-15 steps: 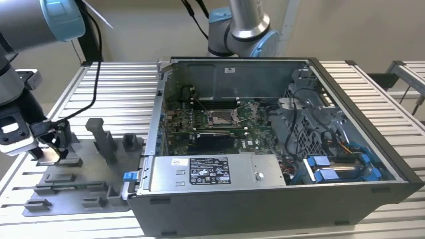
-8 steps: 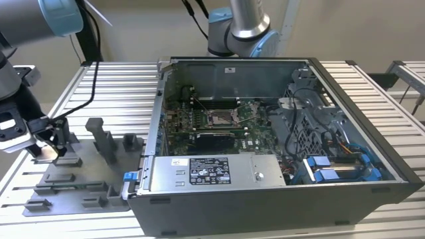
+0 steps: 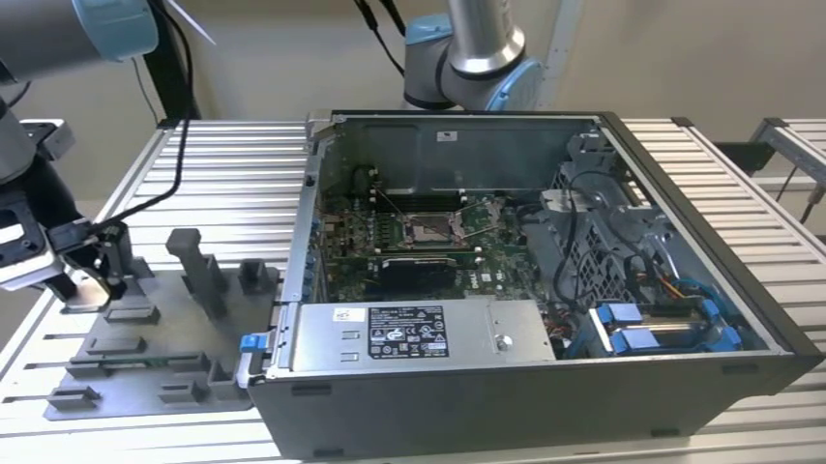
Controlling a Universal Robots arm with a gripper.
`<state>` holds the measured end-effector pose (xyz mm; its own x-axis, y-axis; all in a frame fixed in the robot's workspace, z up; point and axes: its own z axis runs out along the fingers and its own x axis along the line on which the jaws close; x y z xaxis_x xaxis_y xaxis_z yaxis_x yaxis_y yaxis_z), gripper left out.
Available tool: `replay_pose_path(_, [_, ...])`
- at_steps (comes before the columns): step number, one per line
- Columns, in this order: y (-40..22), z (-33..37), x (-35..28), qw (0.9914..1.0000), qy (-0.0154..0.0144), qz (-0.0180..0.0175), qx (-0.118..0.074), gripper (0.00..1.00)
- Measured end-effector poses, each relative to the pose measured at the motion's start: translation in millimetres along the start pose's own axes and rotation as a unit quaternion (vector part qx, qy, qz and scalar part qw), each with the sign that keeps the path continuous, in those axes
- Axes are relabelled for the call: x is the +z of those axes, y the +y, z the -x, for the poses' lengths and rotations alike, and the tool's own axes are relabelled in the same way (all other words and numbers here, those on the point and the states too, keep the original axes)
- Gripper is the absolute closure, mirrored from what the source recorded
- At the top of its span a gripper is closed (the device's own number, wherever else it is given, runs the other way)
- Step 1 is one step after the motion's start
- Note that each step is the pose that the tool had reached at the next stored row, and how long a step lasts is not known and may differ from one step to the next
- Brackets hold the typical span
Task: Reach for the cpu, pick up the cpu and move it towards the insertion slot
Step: 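Pick up the cpu and move it towards the insertion slot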
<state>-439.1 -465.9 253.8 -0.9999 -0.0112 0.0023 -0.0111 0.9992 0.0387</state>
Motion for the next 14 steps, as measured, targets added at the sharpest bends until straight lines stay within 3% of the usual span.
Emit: replay_pose_path(14, [0.6, 0.0, -15.9, 1.0, 0.0, 0.0, 0.0, 1.0])
